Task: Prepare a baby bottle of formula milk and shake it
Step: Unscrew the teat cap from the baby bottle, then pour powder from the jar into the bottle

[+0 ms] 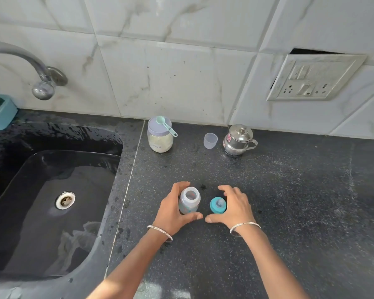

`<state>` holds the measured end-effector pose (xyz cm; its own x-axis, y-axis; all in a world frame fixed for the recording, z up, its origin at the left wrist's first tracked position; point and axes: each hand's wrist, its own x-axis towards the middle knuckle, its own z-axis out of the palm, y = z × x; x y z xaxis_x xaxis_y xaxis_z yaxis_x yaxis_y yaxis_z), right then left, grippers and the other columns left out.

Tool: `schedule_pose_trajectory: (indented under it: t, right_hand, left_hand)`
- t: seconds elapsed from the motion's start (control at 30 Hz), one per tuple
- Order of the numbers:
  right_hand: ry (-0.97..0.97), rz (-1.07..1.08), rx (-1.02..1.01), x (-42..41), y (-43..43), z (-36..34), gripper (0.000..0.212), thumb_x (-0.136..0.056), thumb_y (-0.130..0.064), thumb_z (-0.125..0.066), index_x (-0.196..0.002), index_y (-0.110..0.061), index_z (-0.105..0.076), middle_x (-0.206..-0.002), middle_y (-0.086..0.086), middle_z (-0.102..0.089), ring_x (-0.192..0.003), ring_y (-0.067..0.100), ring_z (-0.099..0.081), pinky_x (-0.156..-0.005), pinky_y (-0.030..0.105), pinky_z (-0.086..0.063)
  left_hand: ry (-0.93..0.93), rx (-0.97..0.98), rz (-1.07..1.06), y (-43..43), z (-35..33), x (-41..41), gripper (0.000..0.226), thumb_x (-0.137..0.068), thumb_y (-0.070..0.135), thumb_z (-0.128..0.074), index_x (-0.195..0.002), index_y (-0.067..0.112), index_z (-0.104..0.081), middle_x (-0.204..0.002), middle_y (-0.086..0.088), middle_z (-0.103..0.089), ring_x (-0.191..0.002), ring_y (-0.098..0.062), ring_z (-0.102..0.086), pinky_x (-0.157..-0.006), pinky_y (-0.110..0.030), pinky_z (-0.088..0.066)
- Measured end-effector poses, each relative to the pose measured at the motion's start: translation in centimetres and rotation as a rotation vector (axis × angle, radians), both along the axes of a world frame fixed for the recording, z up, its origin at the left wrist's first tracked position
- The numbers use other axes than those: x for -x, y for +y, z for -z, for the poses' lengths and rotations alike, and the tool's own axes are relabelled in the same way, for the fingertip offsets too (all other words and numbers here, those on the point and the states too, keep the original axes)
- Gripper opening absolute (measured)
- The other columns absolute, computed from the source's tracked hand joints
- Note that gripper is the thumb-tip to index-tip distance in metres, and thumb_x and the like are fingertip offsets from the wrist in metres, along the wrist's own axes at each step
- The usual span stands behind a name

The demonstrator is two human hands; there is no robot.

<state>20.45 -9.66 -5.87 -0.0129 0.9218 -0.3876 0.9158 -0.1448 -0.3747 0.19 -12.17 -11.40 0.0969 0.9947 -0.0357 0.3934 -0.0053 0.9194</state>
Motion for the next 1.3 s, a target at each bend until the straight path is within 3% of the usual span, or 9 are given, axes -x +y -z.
schedule_pose_trajectory:
  t: [0.13, 0.27, 0.47, 0.63, 0.7, 0.83, 0.93, 1.07, 1.3]
  right_hand:
    - [-0.047, -0.168, 0.116, -1.2, 1.3, -2.8, 0.127, -0.063, -0.057, -0.09, -0.161, -0.046, -0.01, -0.164, -0.005, -0.025, -0.15, 0.029, -0.029, -0.114, 0.056, -0.03]
    - [0.187, -0.077, -0.009, -1.8, 3.7, -5.2, 0.077, -0.081, -0.024, -0.081, -0.147, -0.044, -0.047, -0.149, -0.008, -0.051, -0.137, 0.019, -0.051, -0.117, 0.052, -0.036]
    - [0.482, 0.132, -0.384, 3.2, 8.8, -5.9, 0.011, -0.093, -0.014, -0.075, -0.103, -0.016, -0.078, -0.091, -0.002, -0.076, -0.08, 0.003, -0.068, -0.073, 0.004, -0.048]
    - [0.542, 0.116, -0.4, 9.1, 11.9, -4.6, 0.024, -0.097, -0.026, -0.072, -0.115, -0.01, -0.071, -0.086, -0.006, -0.066, -0.071, -0.001, -0.059, -0.066, 0.005, -0.044]
    - [0.541, 0.117, -0.348, 10.9, 13.2, -4.2, 0.035, -0.099, -0.033, -0.069, -0.124, -0.008, -0.065, -0.09, -0.005, -0.064, -0.074, 0.008, -0.062, -0.079, 0.023, -0.053]
    - [0.476, 0.11, -0.219, 13.2, 15.2, -3.5, 0.046, -0.103, -0.044, -0.059, -0.135, -0.011, -0.054, -0.101, 0.006, -0.072, -0.109, 0.032, -0.068, -0.095, 0.043, -0.05]
    - [0.508, 0.144, -0.152, 14.3, 16.1, -3.1, 0.046, -0.101, -0.048, -0.06, -0.132, -0.015, -0.054, -0.095, 0.007, -0.075, -0.104, 0.037, -0.072, -0.099, 0.047, -0.053]
    - [0.545, 0.212, -0.18, 14.8, 16.7, -2.8, 0.032, -0.094, -0.041, -0.073, -0.114, -0.019, -0.062, -0.095, 0.008, -0.078, -0.088, 0.03, -0.077, -0.094, 0.046, -0.057]
    - [0.743, 0.241, -0.221, 13.3, 15.8, -3.6, 0.011, -0.091, -0.008, -0.077, -0.097, -0.011, -0.068, -0.076, 0.011, -0.078, -0.058, 0.013, -0.07, -0.066, 0.027, -0.055]
  left_hand:
    - [-0.087, -0.013, -0.003, 0.1, -1.2, 2.1, 0.114, -0.046, 0.06, -0.096, -0.141, 0.032, -0.038, -0.15, 0.021, -0.042, -0.142, 0.005, -0.035, -0.117, -0.021, -0.027]
    - [-0.12, -0.054, -0.045, 1.1, -3.6, 4.6, 0.097, -0.055, 0.065, -0.089, -0.137, 0.036, -0.045, -0.154, 0.018, -0.041, -0.143, 0.004, -0.034, -0.116, -0.021, -0.026]
    - [-0.004, -0.138, -0.39, 6.3, -5.9, 7.0, 0.058, -0.086, 0.057, -0.067, -0.133, 0.026, -0.052, -0.137, 0.012, -0.057, -0.129, -0.006, -0.051, -0.108, -0.032, -0.041]
    - [0.144, -0.106, -0.444, 11.7, -5.7, 8.3, 0.077, -0.078, 0.033, -0.084, -0.141, 0.012, -0.044, -0.143, -0.005, -0.051, -0.132, -0.021, -0.049, -0.099, -0.026, -0.036]
    - [0.149, -0.096, -0.417, 13.5, -5.6, 8.4, 0.087, -0.072, 0.032, -0.087, -0.142, 0.012, -0.042, -0.145, -0.006, -0.05, -0.133, -0.023, -0.049, -0.1, -0.026, -0.037]
    - [0.097, -0.078, -0.405, 16.1, -5.0, 8.1, 0.09, -0.058, 0.033, -0.092, -0.134, 0.026, -0.045, -0.131, 0.006, -0.056, -0.121, -0.018, -0.056, -0.09, -0.025, -0.043]
    - [0.067, -0.05, -0.398, 17.2, -4.5, 7.9, 0.085, -0.053, 0.036, -0.092, -0.124, 0.035, -0.045, -0.121, 0.014, -0.054, -0.107, -0.006, -0.058, -0.076, -0.013, -0.042]
    - [0.043, -0.079, -0.428, 17.7, -3.7, 8.0, 0.077, -0.055, 0.039, -0.092, -0.113, 0.045, -0.042, -0.11, 0.022, -0.053, -0.091, 0.023, -0.052, -0.071, 0.005, -0.037]
    - [0.047, -0.181, -0.443, 16.5, -4.7, 7.7, 0.071, -0.056, 0.043, -0.092, -0.107, 0.059, -0.047, -0.104, 0.029, -0.06, -0.095, 0.012, -0.057, -0.069, -0.003, -0.042]
